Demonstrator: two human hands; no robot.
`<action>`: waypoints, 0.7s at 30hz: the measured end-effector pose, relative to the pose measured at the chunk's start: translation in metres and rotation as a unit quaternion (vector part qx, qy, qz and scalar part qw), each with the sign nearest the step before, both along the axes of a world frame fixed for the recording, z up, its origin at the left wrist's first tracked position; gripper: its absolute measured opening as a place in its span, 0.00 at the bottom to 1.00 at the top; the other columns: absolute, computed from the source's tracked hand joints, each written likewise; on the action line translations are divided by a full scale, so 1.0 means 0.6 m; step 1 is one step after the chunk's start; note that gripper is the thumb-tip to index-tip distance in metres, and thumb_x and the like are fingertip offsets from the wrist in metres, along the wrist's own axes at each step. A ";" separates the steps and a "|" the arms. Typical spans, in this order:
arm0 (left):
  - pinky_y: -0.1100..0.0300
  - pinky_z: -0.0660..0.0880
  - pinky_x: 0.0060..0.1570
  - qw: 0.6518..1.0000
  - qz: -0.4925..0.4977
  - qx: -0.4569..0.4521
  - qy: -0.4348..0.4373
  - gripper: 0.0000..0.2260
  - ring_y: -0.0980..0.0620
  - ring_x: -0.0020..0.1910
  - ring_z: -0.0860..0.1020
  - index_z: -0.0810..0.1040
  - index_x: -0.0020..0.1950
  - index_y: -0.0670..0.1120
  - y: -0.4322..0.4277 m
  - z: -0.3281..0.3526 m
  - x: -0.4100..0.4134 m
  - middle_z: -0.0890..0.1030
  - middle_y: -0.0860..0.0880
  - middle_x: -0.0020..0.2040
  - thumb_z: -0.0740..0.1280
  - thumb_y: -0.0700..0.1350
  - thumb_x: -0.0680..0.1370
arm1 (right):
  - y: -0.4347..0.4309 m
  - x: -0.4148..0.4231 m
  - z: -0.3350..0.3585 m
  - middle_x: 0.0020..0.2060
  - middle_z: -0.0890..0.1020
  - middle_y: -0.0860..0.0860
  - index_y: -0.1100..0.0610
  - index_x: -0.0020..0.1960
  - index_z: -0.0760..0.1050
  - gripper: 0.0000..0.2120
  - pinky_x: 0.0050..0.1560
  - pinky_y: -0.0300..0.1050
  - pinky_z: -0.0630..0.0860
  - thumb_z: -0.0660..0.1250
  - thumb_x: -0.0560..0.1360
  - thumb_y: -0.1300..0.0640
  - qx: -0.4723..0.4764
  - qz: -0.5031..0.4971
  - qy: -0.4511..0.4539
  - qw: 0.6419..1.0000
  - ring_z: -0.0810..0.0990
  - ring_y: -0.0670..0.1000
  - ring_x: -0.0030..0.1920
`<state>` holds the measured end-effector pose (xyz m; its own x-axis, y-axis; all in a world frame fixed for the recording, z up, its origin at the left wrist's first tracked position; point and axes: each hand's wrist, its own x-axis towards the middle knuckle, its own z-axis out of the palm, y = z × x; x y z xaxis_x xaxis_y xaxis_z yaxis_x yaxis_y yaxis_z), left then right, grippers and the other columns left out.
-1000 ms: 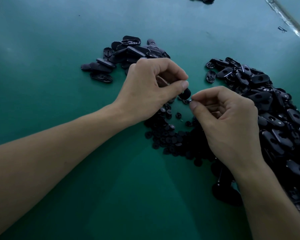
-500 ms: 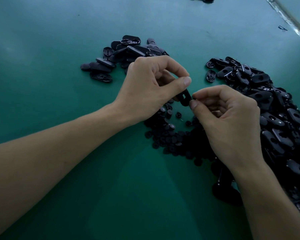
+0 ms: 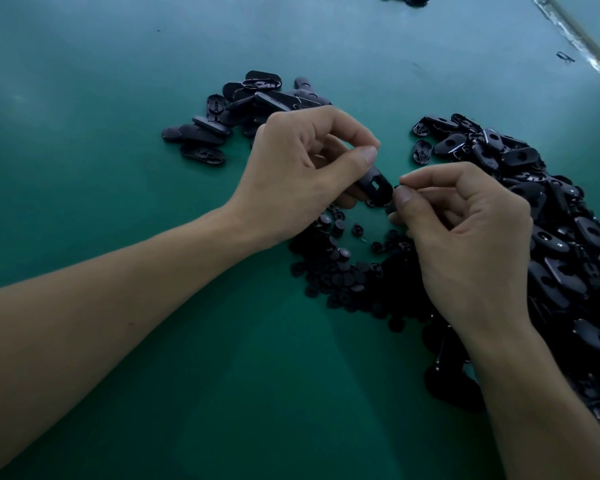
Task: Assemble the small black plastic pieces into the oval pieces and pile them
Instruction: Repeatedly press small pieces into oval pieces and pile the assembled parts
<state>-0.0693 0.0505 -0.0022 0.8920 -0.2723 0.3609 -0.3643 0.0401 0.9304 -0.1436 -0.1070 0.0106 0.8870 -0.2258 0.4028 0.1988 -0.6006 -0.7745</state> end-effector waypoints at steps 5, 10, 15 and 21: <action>0.57 0.81 0.33 1.000 -0.020 -0.011 0.001 0.05 0.45 0.34 0.85 0.81 0.48 0.44 0.001 0.000 0.001 0.85 0.48 0.36 0.68 0.35 0.79 | 0.002 -0.001 0.000 0.38 0.84 0.42 0.44 0.46 0.76 0.09 0.42 0.50 0.82 0.69 0.78 0.58 0.010 0.013 0.016 1.000 0.85 0.45 0.39; 0.55 0.82 0.34 1.000 -0.017 -0.001 -0.010 0.05 0.45 0.34 0.85 0.81 0.49 0.44 0.002 -0.002 0.003 0.84 0.47 0.36 0.68 0.35 0.79 | 0.001 -0.001 0.001 0.37 0.84 0.44 0.43 0.46 0.76 0.10 0.44 0.48 0.82 0.70 0.78 0.58 0.008 0.017 0.016 1.000 0.85 0.46 0.40; 0.58 0.82 0.37 1.000 -0.002 0.020 -0.019 0.04 0.53 0.33 0.82 0.83 0.49 0.43 0.000 -0.003 0.004 0.83 0.48 0.37 0.70 0.36 0.78 | 0.001 -0.002 0.003 0.37 0.83 0.44 0.42 0.45 0.75 0.11 0.44 0.50 0.82 0.70 0.78 0.59 -0.001 0.013 0.010 1.000 0.85 0.48 0.40; 0.60 0.81 0.42 0.999 -0.013 0.035 -0.015 0.04 0.56 0.35 0.82 0.83 0.48 0.44 -0.001 -0.003 0.003 0.83 0.50 0.38 0.73 0.37 0.75 | 0.000 -0.002 0.003 0.38 0.83 0.44 0.42 0.46 0.76 0.11 0.46 0.50 0.82 0.70 0.78 0.59 -0.006 0.006 0.002 1.000 0.85 0.48 0.42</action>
<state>-0.0674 0.0499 -0.0041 0.8737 -0.3201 0.3663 -0.3913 -0.0152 0.9201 -0.1446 -0.1072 0.0126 0.8912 -0.2109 0.4017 0.2026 -0.6071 -0.7683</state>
